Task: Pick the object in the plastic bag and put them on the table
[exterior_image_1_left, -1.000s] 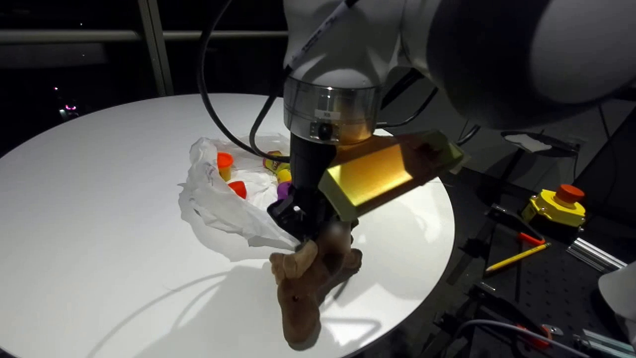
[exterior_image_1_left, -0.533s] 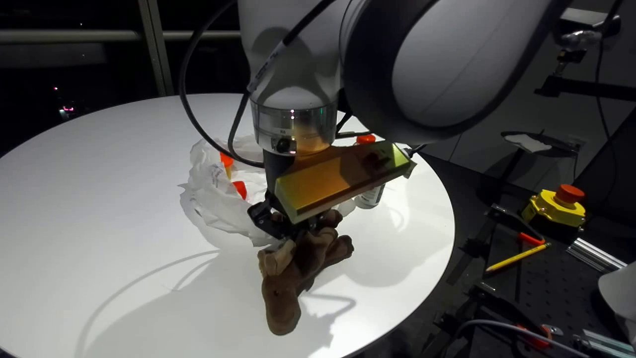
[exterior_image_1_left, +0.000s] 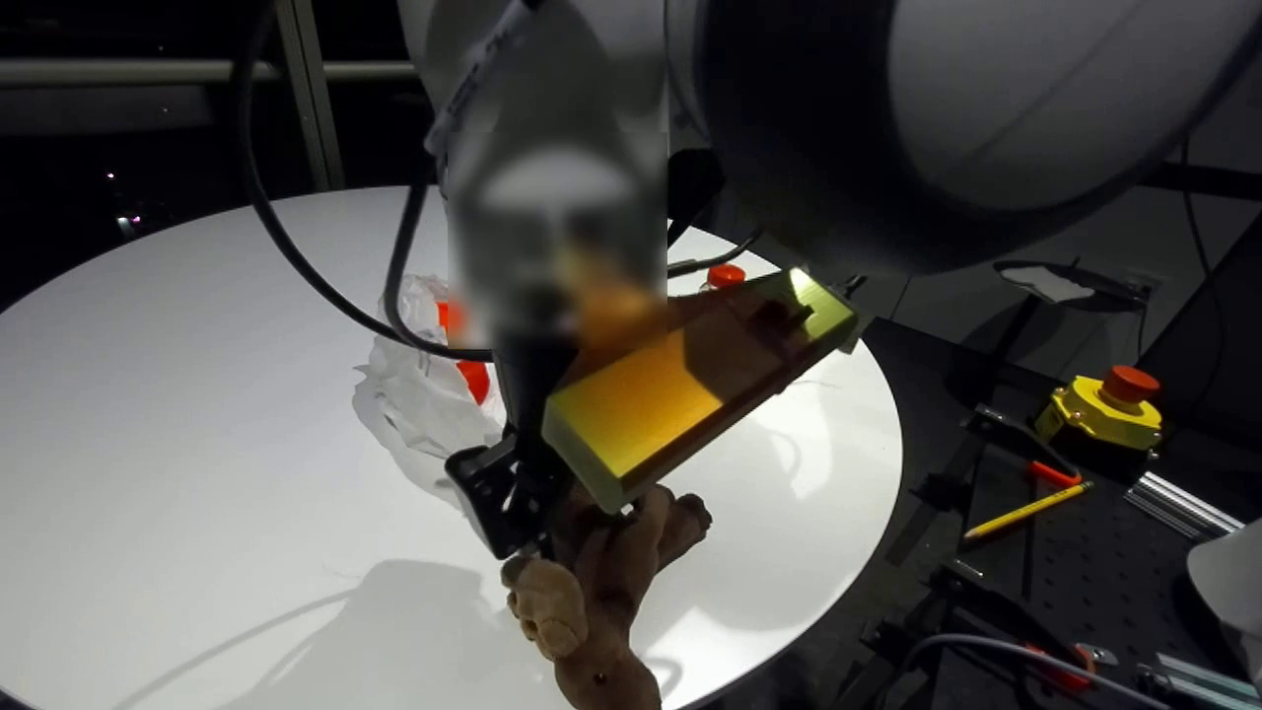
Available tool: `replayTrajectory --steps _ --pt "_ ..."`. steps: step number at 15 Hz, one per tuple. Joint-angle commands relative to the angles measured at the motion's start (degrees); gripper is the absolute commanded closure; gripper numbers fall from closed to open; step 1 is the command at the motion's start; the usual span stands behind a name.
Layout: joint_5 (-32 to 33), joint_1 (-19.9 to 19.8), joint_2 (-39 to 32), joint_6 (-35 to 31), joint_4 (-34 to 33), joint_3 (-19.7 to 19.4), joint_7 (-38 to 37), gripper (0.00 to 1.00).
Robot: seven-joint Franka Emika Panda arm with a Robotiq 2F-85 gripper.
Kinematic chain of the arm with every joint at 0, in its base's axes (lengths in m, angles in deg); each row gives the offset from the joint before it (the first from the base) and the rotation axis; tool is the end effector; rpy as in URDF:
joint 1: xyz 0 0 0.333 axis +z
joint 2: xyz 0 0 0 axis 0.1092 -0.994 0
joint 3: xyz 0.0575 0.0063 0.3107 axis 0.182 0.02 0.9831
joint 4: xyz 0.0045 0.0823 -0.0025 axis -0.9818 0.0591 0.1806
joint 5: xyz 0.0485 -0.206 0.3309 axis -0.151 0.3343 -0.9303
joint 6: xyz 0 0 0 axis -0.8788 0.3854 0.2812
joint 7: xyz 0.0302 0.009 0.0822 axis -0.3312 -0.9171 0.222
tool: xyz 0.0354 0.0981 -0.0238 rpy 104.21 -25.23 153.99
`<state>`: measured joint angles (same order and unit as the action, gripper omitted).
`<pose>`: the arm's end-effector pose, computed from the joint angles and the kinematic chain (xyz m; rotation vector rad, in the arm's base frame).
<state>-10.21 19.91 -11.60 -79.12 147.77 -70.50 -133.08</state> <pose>0.4319 0.3188 0.1923 3.0199 -0.2138 -0.0948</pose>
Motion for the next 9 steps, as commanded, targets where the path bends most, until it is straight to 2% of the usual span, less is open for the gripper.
replayTrajectory --steps 1,3,5,9 --pt "3.55 2.08 7.56 2.91 0.48 -0.80 -2.24 0.00" --pt "6.91 2.06 10.84 2.40 0.20 -1.16 -4.88 0.00" --pt "8.18 0.33 12.69 1.64 -0.61 -0.60 -5.36 0.00" --pt "8.91 -3.33 11.53 0.73 -3.46 -0.81 -3.70 0.00"
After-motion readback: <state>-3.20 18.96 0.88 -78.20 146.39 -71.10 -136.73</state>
